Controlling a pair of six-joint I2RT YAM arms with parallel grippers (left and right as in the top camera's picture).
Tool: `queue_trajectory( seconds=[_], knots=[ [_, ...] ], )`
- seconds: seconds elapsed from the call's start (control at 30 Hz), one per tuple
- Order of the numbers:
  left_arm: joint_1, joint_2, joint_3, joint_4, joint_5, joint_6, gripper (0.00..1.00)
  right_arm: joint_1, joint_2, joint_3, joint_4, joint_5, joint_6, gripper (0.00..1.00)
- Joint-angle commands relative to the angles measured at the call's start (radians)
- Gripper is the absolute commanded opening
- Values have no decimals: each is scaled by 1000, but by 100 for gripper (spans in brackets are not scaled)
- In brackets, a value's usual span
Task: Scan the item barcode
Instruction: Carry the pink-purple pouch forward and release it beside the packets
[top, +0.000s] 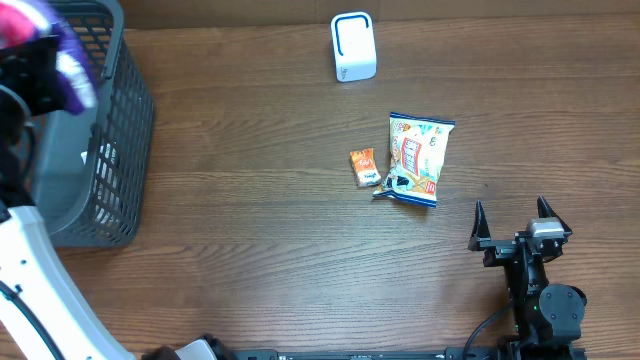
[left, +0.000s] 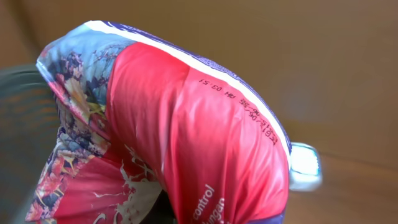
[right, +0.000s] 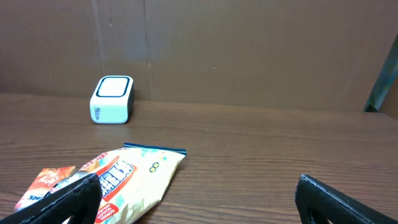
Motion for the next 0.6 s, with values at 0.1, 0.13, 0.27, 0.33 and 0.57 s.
queue_trajectory(
  seconds=[0.1,0.13,0.27,0.33,0.57],
  knots=[
    [-191,-109,9,-59,106,-13,4,-5,-9,-10,6,2,-1,100],
    [-225,-114,9,-79,107,-13,4,-5,-9,-10,6,2,-1,100],
    [-381,-101,0,-184,104,-13,4,-5,-9,-10,6,2,-1,100],
    [-461,-80,-13,-238,103,4,4,-5,-9,-10,6,2,-1,100],
    [-732,56,-149,-315,-53,26,4,-5,-9,-10,6,2,-1,100]
  ],
)
